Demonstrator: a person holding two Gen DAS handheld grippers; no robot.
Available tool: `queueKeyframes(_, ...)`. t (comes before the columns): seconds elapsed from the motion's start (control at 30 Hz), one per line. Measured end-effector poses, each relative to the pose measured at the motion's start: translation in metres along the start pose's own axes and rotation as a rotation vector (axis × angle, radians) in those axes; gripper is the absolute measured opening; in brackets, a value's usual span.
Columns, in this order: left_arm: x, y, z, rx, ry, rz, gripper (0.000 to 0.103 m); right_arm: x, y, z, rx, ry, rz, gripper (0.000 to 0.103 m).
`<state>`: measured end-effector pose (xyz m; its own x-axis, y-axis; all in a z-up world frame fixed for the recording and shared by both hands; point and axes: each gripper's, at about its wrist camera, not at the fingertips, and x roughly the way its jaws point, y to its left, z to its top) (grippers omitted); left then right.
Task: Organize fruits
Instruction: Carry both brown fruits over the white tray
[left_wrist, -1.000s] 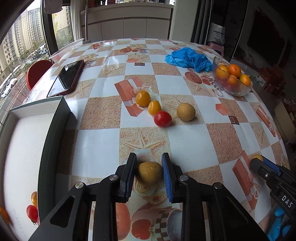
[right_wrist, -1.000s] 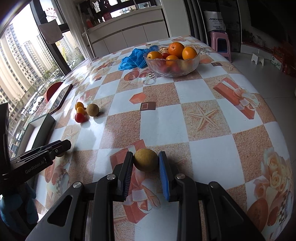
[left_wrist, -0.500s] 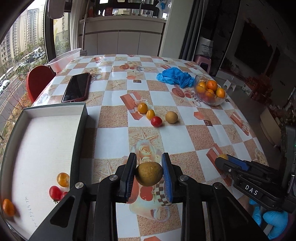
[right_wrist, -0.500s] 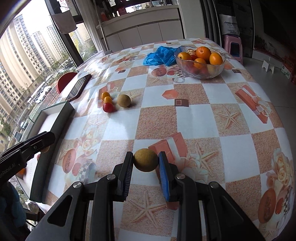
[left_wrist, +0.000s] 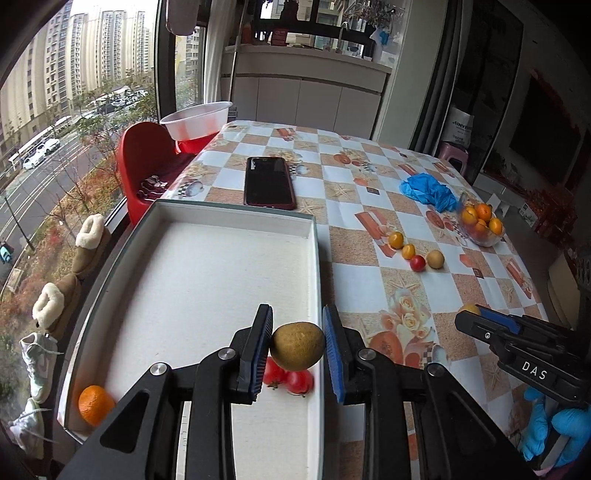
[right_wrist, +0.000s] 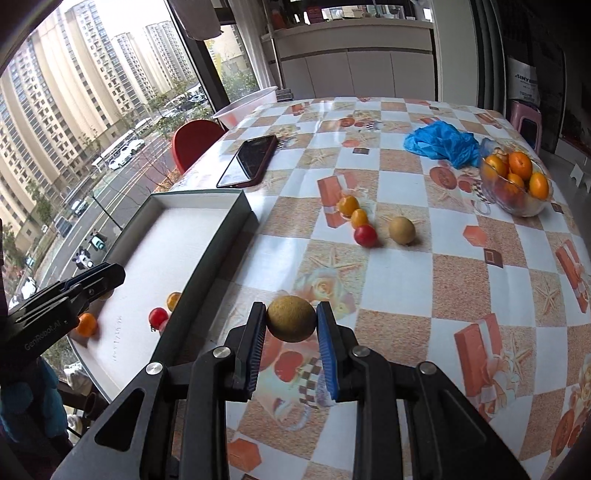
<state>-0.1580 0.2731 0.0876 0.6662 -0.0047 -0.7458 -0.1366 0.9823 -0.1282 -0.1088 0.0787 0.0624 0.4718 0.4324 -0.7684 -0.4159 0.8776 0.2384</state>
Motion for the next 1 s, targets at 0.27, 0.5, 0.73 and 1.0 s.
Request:
queueKeyframes(0.27,-0.001,0.060,-0.006,-0.062,0.001,0.081,0.029,0.024,0.074,0.019,-0.117,0.033,0.068,0.030)
queueKeyframes(0.5,0.013,0.082,-0.016,-0.100,0.042,0.089,0.029,0.051,0.119,0.026,-0.192,0.080,0.091,0.030)
queueKeyframes(0.73,0.025,0.085,-0.021,-0.103,0.066,0.074,0.029,0.070,0.135,0.024,-0.228,0.119,0.078,0.030)
queueKeyframes(1.0,0.035,0.084,-0.023,-0.103,0.090,0.063,0.029,0.082,0.132,0.023,-0.229,0.143,0.059,0.030)
